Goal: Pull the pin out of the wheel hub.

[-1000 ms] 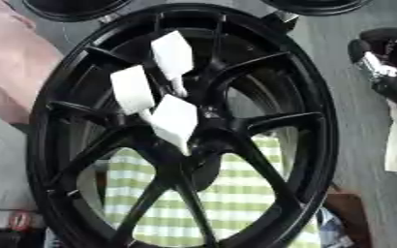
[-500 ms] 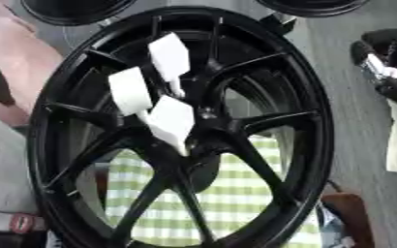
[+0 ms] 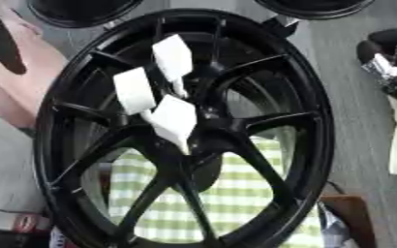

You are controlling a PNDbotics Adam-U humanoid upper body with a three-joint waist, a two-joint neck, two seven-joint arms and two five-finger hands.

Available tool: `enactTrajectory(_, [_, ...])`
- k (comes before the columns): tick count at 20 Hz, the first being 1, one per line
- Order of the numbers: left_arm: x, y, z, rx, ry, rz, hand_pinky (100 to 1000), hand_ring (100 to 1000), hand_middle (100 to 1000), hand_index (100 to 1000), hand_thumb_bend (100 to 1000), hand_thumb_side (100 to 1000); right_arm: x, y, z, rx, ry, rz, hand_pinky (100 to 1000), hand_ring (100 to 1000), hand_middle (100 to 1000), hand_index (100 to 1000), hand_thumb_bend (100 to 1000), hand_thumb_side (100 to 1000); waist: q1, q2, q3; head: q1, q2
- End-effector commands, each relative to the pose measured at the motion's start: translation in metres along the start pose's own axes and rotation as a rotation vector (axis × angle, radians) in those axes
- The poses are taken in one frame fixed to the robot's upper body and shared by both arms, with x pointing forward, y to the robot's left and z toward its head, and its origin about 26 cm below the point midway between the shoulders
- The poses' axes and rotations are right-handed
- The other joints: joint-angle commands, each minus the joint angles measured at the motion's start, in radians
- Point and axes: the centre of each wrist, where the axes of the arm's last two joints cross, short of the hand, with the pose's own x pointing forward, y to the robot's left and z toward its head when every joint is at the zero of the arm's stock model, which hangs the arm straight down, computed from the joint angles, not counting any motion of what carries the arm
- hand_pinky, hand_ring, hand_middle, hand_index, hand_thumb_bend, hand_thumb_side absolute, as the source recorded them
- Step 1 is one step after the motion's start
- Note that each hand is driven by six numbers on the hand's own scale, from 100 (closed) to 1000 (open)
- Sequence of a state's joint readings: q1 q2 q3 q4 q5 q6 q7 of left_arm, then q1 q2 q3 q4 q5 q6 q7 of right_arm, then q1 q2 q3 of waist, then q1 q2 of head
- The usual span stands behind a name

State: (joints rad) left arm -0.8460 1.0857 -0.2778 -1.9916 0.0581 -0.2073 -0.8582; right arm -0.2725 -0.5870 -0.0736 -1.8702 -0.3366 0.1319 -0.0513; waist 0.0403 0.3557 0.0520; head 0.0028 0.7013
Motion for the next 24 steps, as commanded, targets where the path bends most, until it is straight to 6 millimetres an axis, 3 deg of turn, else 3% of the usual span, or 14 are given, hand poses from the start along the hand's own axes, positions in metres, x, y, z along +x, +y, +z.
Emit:
enactTrajectory(1, [0.007, 0.01, -0.006, 0.003, -0.031, -0.001, 823, 714, 693, 835, 100, 732, 0.009, -0.005, -0.003, 0.013, -0.024, 0.037, 909, 815, 608, 669, 326, 275, 0.0, -0.029, -0.004, 0.006, -0.006])
enactTrajectory(9, [0.009, 0.021, -0.045, 0.014, -0.146, 0.001, 834, 727, 729, 860, 100, 691, 0.007, -0.003, -0.003, 0.02, -0.016, 0.025, 909, 815, 608, 668, 328, 276, 0.005, -0.034, -0.01, 0.006, -0.016])
enactTrajectory(24, [-0.013, 0.006, -0.084, -0.039, -0.158, 0.03, 887, 804, 814, 904, 100, 515, 0.008, 0.0, -0.006, 0.031, -0.023, 0.004, 908, 814, 606, 667, 330, 277, 0.007, -0.019, -0.03, 0.022, -0.026])
